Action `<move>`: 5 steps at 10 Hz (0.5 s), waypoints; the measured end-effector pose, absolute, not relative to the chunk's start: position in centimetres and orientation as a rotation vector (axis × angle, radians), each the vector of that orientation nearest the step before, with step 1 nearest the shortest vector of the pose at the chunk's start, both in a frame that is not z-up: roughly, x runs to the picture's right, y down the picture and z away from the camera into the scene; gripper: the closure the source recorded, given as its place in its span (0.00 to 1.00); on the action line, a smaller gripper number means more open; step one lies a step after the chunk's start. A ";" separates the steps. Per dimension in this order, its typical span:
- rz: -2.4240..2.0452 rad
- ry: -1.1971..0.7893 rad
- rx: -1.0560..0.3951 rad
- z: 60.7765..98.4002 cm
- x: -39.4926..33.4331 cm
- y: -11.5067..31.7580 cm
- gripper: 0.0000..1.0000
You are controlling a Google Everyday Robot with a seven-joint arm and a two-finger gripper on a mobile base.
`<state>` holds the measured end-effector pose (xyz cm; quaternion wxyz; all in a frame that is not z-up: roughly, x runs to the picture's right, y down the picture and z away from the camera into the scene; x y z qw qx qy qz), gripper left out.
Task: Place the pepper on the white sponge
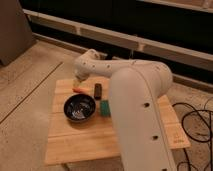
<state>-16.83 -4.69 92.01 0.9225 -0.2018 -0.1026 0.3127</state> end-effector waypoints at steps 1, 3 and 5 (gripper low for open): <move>0.642 -0.211 -0.416 92.0 -16.9 -4.7 0.35; 0.638 -0.208 -0.417 92.1 -16.9 -4.5 0.35; 0.577 -0.208 -0.419 92.6 -18.6 -3.6 0.35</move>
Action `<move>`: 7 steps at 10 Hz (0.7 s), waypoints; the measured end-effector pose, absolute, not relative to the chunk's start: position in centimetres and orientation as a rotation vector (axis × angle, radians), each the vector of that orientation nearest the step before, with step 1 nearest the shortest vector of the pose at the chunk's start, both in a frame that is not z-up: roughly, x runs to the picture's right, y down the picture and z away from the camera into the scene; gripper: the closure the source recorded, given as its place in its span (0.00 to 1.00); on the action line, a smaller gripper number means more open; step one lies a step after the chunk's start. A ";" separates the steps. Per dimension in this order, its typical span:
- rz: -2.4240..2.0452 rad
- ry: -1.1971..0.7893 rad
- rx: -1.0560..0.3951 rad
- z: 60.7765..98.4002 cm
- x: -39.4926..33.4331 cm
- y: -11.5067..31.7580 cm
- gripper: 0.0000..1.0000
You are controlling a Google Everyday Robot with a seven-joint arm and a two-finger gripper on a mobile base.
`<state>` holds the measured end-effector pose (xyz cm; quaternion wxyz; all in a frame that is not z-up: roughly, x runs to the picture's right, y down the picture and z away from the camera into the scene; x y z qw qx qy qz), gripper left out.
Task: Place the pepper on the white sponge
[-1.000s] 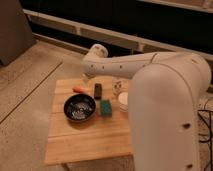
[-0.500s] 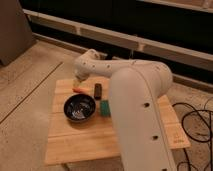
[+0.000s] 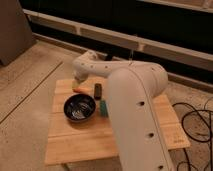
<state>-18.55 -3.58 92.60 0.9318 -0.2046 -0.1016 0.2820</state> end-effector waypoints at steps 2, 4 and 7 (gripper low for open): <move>0.521 -0.229 -0.431 93.3 -21.4 -2.6 0.35; 0.503 -0.232 -0.436 94.3 -22.5 -2.6 0.35; 0.511 -0.159 -0.383 96.0 -20.5 -4.8 0.35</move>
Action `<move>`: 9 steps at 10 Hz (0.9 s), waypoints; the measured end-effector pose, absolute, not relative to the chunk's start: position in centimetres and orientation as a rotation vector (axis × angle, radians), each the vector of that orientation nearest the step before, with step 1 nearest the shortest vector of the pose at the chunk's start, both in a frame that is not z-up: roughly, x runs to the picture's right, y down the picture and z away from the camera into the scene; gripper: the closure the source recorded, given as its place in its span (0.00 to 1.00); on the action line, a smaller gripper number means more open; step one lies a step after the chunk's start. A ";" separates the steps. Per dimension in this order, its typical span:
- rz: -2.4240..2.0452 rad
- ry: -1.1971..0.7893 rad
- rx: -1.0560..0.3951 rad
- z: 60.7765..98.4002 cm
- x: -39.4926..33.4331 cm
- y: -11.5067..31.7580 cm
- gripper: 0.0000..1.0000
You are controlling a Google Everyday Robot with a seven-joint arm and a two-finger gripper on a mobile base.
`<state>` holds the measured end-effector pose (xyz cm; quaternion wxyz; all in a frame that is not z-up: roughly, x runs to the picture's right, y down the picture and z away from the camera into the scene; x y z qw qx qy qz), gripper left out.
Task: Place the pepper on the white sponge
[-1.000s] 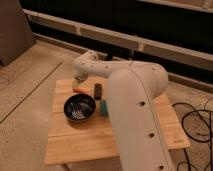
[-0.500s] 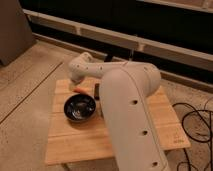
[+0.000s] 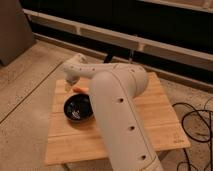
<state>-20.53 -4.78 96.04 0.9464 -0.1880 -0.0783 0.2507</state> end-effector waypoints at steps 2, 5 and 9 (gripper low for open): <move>0.497 -0.055 -0.354 97.3 -18.5 -5.3 0.35; 0.463 0.051 -0.433 98.8 -18.5 -2.5 0.35; 0.502 0.057 -0.578 101.5 -19.7 0.4 0.37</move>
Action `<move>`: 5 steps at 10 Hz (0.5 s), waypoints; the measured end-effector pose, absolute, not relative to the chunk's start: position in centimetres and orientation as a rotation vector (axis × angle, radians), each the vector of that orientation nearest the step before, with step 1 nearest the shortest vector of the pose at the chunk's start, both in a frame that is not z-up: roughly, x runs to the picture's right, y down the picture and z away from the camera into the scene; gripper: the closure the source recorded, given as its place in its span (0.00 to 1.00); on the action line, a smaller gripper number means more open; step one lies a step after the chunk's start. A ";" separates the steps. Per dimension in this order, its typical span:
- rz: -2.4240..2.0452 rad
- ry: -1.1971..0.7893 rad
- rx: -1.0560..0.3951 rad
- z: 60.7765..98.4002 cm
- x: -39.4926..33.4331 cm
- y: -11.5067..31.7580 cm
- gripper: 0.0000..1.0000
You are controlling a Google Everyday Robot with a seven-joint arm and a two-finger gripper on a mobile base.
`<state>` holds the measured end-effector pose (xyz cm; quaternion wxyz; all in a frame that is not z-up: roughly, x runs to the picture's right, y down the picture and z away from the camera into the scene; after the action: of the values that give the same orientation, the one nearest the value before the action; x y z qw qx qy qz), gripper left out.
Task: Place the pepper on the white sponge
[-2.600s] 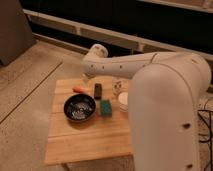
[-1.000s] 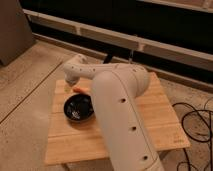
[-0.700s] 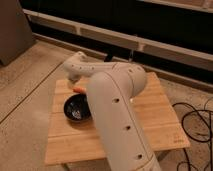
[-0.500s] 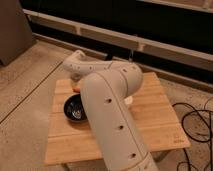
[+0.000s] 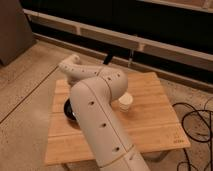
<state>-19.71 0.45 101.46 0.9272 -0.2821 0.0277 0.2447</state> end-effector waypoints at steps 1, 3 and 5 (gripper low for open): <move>0.519 0.048 -0.585 102.0 -19.4 0.1 0.46; 0.536 0.044 -0.584 102.9 -18.7 -0.6 0.67; 0.537 0.044 -0.587 103.3 -18.4 -0.9 0.93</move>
<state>-18.38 -0.92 103.33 0.9216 -0.2860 0.0212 0.2614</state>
